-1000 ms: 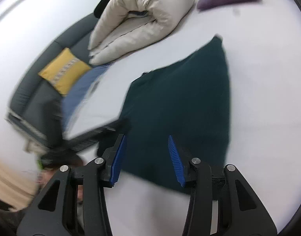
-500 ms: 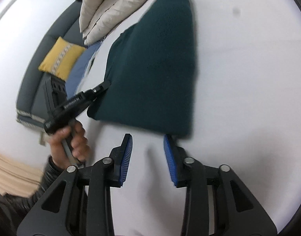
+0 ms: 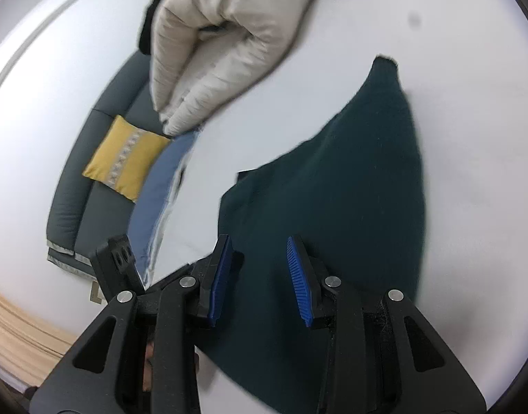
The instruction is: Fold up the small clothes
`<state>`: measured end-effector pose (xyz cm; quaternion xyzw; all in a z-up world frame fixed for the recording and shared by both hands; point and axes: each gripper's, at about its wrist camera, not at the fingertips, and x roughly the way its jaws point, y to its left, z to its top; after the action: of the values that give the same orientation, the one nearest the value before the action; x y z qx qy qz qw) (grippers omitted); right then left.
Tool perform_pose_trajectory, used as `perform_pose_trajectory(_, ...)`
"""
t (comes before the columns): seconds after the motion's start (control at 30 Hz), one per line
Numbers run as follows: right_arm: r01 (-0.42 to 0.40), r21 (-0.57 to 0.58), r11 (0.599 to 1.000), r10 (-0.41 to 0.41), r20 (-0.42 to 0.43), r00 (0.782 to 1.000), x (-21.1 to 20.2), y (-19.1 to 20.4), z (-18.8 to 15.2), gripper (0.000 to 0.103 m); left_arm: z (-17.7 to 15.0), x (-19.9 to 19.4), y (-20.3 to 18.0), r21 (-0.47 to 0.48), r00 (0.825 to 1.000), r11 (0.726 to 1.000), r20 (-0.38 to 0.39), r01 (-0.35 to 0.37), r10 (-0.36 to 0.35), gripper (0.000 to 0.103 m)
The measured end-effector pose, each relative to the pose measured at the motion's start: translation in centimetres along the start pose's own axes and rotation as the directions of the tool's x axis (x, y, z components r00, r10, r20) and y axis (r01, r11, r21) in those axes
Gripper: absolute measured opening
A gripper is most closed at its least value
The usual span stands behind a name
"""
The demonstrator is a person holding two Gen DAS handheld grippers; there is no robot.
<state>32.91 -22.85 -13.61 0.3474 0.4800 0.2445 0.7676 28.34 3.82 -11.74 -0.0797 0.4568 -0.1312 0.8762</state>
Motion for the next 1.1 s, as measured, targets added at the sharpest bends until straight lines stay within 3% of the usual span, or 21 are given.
perform_pose_trajectory(0.13, 0.005, 0.019, 1.0, -0.005, 0.003, 1.0, 3.1, -0.8, 3.0, 0.031, 0.1, 0.4, -0.2, 0.032, 1.0, 0.999, -0.003, -0.009, 0.009, 0.041)
perform_pose_trajectory(0.33, 0.057, 0.169, 0.984, -0.059, 0.007, 0.998, 4.6, -5.0, 7.6, 0.031, 0.5, 1.0, -0.2, 0.044, 1.0, 0.999, -0.005, -0.018, 0.018, 0.044)
perform_pose_trajectory(0.43, 0.041, 0.231, 0.972, -0.051, 0.039, 0.998, 4.3, -7.8, 8.3, 0.03, 0.2, 1.1, -0.4, 0.049, 1.0, 0.999, 0.001, -0.021, 0.021, 0.044)
perform_pose_trajectory(0.57, 0.017, 0.249, 0.968, -0.048, 0.12, 0.992, 3.1, -10.4, 8.2, 0.023, 0.3, 1.2, -0.5, 0.044, 1.0, 0.999, 0.001, -0.021, 0.02, 0.044)
perform_pose_trajectory(0.67, 0.055, 0.264, 0.963, -0.106, 0.184, 0.977, 1.2, -10.9, 7.4, 0.027, 0.5, 1.4, -0.5, 0.044, 1.0, 0.999, 0.0, -0.021, 0.021, 0.044)
perform_pose_trajectory(0.7, 0.075, 0.271, 0.96, -0.134, 0.204, 0.97, 0.4, -11.1, 7.2, 0.032, 0.5, 1.5, -0.5, 0.042, 1.0, 0.999, 0.0, -0.021, 0.021, 0.044)
perform_pose_trajectory(0.73, 0.146, 0.283, 0.948, -0.212, 0.216, 0.953, -0.6, -11.1, 6.7, 0.046, 0.4, 1.4, -0.5, 0.042, 1.0, 0.999, 0.0, -0.02, 0.02, 0.044)
perform_pose_trajectory(0.8, 0.172, 0.267, 0.948, -0.24, 0.243, 0.94, -2.6, -10.8, 5.2, 0.049, 0.3, 1.3, -0.5, 0.038, 1.0, 0.999, 0.001, -0.019, 0.019, 0.044)
perform_pose_trajectory(0.97, 0.121, 0.232, 0.965, -0.178, 0.241, 0.954, -5.3, -9.8, 1.3, 0.058, 0.3, 1.1, -0.8, 0.035, 1.0, 0.999, 0.001, -0.031, 0.031, 0.044)
perform_pose_trajectory(1.1, 0.102, 0.166, 0.981, -0.132, 0.182, 0.975, -5.9, -7.5, -1.5, 0.063, 0.1, -1.4, -0.5, -0.001, 1.0, 1.0, 0.019, 0.017, -0.017, 0.045)
